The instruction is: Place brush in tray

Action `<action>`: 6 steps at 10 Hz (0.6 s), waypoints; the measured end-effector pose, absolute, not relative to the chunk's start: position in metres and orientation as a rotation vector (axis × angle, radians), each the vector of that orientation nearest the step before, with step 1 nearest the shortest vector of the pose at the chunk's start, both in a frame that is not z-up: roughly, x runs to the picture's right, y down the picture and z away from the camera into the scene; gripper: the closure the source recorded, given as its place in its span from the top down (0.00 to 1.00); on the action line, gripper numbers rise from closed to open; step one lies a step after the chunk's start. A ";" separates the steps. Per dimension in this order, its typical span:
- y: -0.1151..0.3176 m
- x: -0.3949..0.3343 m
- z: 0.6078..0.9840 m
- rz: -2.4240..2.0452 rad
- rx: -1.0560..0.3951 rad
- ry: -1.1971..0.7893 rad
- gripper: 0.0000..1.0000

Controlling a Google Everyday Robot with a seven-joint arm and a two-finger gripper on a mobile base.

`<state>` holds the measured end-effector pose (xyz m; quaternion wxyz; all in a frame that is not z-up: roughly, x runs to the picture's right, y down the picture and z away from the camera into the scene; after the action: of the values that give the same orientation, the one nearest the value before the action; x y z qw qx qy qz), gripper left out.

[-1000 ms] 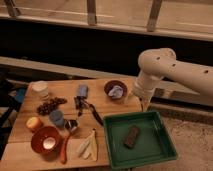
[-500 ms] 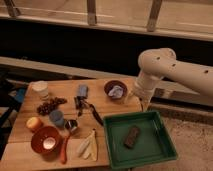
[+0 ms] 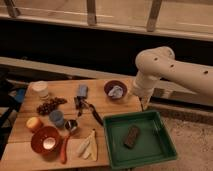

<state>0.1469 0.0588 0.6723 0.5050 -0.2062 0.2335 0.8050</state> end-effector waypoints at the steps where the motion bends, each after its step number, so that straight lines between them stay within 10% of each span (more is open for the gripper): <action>1: 0.053 0.136 0.675 1.911 -0.484 0.533 0.65; 6: 0.016 0.062 0.672 1.732 -0.430 0.300 0.65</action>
<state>0.0622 0.0161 0.6722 0.6177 -0.1868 0.1305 0.7527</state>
